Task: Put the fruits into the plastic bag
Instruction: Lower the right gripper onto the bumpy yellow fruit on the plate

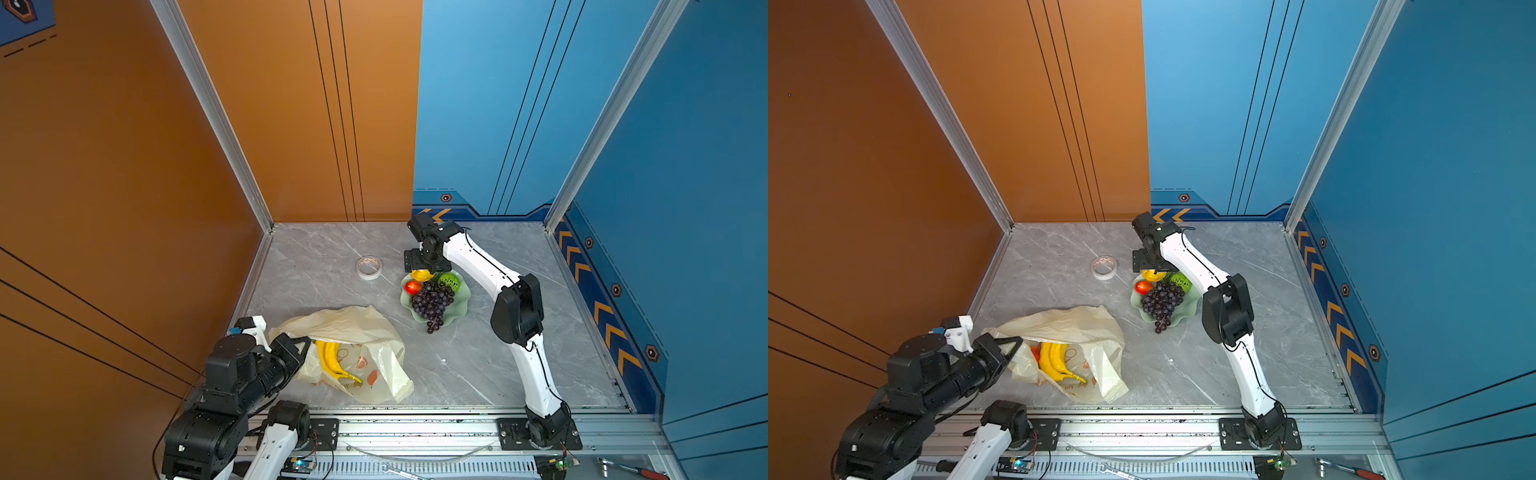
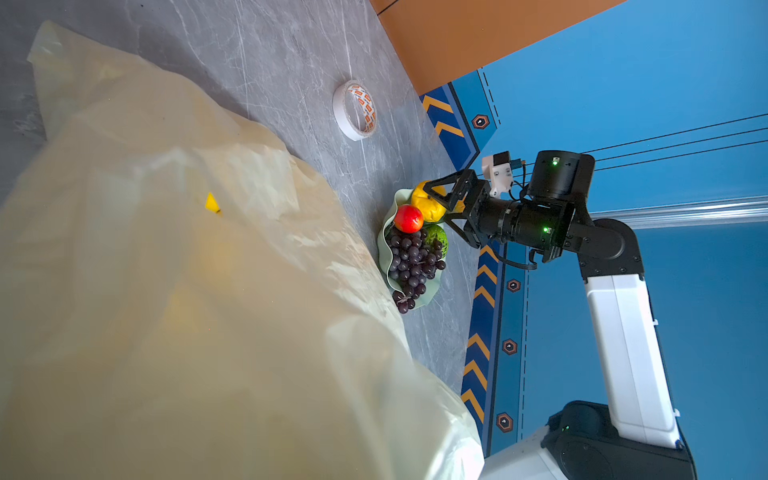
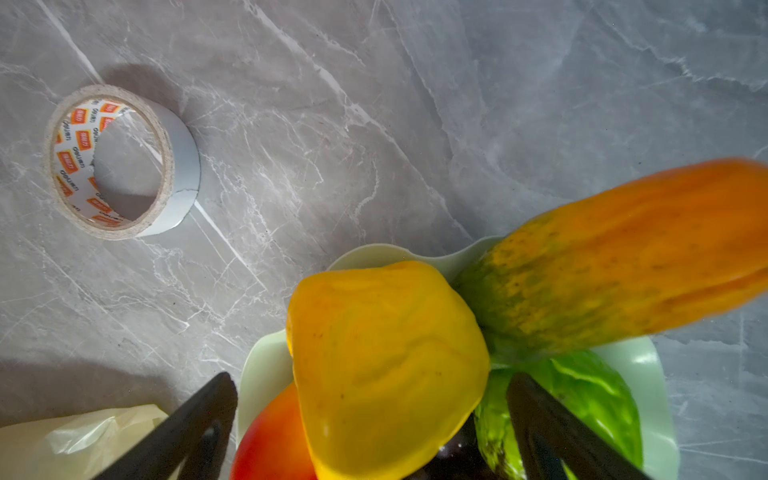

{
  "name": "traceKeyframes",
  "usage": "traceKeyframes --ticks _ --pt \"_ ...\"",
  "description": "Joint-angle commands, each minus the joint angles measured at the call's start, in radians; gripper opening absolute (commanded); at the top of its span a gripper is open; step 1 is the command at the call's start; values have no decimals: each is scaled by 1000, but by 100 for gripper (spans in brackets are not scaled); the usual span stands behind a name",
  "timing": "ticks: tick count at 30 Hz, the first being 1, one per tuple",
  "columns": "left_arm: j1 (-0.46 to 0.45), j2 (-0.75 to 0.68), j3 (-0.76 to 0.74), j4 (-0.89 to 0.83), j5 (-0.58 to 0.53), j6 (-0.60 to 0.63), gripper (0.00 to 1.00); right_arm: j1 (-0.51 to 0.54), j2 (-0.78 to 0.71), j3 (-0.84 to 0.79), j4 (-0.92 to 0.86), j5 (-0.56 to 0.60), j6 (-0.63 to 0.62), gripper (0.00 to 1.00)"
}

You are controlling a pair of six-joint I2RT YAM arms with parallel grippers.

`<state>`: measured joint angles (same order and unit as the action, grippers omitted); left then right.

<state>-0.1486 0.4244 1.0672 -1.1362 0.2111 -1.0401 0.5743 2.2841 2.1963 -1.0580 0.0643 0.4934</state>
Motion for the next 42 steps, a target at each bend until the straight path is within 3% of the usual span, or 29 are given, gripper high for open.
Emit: traceKeyframes --ticks 1,24,34,42 --pt "3 5 -9 -13 22 8 0 6 15 35 -36 40 -3 99" --pt "3 13 -1 -13 14 14 0 -16 76 56 -43 47 1 89" --pt "3 14 -1 -14 7 13 0 -17 66 56 -43 55 -9 78" --pt "3 12 1 -12 2 11 0 -18 48 49 -45 55 -13 64"
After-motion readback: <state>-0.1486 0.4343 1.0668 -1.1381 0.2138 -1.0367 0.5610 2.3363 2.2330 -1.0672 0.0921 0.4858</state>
